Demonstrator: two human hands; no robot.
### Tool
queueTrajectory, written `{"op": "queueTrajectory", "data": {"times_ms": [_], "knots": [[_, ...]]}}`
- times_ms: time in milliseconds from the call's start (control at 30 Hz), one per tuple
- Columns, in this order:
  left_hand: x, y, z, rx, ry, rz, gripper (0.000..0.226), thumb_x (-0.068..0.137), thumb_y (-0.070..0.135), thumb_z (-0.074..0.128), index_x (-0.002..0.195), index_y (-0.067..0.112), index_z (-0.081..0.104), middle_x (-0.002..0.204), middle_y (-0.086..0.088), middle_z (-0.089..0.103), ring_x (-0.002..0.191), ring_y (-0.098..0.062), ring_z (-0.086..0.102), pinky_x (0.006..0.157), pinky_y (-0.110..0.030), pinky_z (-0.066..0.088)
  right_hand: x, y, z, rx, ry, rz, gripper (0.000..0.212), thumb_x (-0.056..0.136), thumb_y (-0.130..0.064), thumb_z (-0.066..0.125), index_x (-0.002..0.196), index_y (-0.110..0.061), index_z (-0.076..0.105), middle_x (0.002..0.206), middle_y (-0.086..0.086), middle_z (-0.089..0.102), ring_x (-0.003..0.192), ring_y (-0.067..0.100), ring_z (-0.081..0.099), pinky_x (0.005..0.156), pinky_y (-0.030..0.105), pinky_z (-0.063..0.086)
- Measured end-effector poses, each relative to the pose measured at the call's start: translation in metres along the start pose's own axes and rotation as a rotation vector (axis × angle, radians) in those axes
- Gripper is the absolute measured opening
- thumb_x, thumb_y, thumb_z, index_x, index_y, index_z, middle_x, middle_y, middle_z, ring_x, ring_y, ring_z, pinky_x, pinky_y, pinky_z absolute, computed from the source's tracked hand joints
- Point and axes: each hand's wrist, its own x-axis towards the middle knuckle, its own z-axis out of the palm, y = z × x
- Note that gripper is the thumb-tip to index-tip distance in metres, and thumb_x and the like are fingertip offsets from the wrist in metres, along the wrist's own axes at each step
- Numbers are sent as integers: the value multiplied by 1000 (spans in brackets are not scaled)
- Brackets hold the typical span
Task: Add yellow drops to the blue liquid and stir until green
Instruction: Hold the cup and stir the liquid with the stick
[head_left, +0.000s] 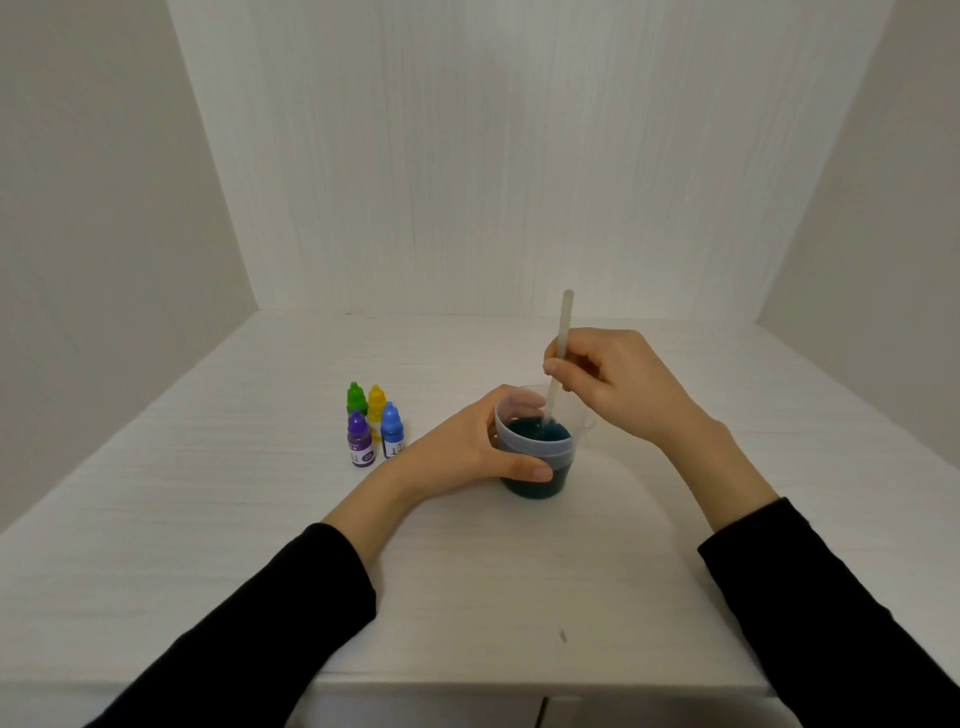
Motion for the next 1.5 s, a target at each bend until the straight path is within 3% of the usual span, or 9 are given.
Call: {"op": "queueTrajectory", "data": {"times_ms": [167,333,500,633,767,867,1000,1200,1500], "knots": [[-1,0,-1,17,3,-15,64,66,32,83,120,37,50,117,20,62,110,6,57,92,-19,49,-2,-3,-1,27,-4,14,16,92,-22,55,77,-19,60,61,-3,58,57,15,53,57,24,39],[1,-1,-1,10,0,-11,66,72,23,84,126,30,49,121,16,61,112,5,56,92,-18,48,-4,-8,1,212,-15,29,20,88,-13,58,69,-18,62,66,12,64,62,30,58,60,36,47],[0,-1,-1,7,-2,6,63,73,22,83,126,28,49,126,15,60,116,6,54,92,-17,47,-6,-13,4,426,-68,6,24,88,-6,59,68,-18,64,63,8,64,52,7,56,53,14,42],[0,2,0,2,-8,30,67,69,27,81,128,24,49,122,13,62,115,-1,57,97,-26,49,-5,-12,9,513,-71,0,16,89,-10,59,77,-17,68,69,5,68,61,17,64,59,24,52],[-2,5,0,-6,-25,31,68,68,31,81,127,32,48,119,19,62,112,2,58,92,-20,49,-3,-10,14,453,-43,28,10,88,-20,62,89,-16,70,81,3,73,72,17,70,70,29,58],[-1,4,0,0,-17,19,74,66,36,81,131,29,47,126,14,60,117,-2,56,98,-24,48,-1,-9,15,324,-1,25,10,88,-25,61,90,-22,71,85,-5,72,75,9,68,75,26,56],[-2,5,1,4,-22,-3,61,67,33,80,119,41,48,120,23,59,112,5,56,90,-17,49,0,-9,10,154,8,7,11,92,-25,57,89,-21,67,79,-6,67,70,8,63,68,23,50],[0,2,0,-12,-9,-3,63,65,32,82,119,35,50,118,19,60,111,3,57,91,-18,49,-1,-3,1,-17,29,12,16,92,-25,55,78,-20,59,60,-13,50,56,8,48,56,19,34],[0,0,-1,-1,-7,-1,64,70,25,84,124,31,49,124,13,61,115,3,56,94,-20,47,-5,-9,1,233,-18,19,17,86,-12,61,69,-9,66,64,14,63,57,27,56,55,36,46]]}}
